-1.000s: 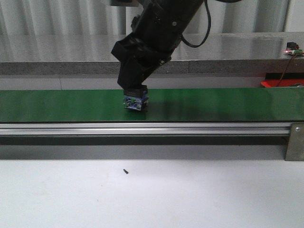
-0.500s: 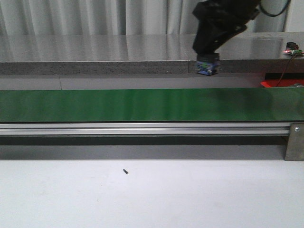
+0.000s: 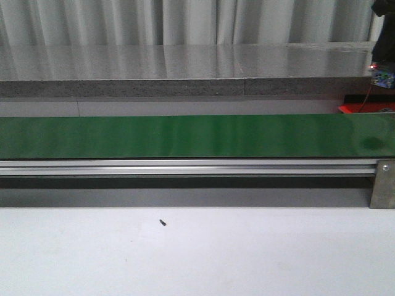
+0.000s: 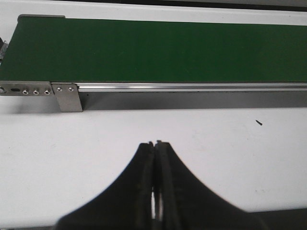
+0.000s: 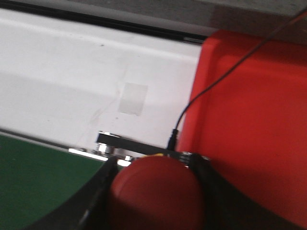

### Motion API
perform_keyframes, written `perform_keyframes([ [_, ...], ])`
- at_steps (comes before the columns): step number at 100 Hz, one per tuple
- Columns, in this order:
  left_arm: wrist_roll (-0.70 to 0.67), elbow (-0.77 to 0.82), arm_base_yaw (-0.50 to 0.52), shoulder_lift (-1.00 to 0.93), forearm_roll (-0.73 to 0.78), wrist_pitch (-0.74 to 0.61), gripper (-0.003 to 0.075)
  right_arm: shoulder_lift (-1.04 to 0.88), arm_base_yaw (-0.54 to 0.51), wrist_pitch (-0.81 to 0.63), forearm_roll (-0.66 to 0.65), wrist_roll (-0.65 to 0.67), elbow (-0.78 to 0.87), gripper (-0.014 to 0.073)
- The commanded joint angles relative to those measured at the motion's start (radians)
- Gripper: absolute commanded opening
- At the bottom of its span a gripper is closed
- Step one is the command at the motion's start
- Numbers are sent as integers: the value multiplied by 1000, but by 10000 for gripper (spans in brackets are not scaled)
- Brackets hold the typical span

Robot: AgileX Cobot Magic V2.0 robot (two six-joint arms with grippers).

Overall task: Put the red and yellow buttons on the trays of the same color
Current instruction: 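Carry the red button to the red tray and release it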

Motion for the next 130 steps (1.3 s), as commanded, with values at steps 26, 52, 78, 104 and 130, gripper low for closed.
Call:
perform_keyframes([
  [26, -1, -25, -7, 10, -11, -59, -20, -47, -122, -114, 13, 11, -27, 111],
  [52, -1, -25, -7, 10, -11, -59, -20, 32, -123, -163, 19, 11, -27, 111],
  [78, -1, -25, -7, 10, -11, -59, -20, 124, -123, -214, 20, 11, -27, 111],
  [104, -1, -25, -7, 10, -11, -59, -20, 185, -123, -235, 20, 11, -27, 112],
  [130, -1, -25, -7, 10, -11, -59, -20, 186, -123, -237, 20, 10, -27, 367],
])
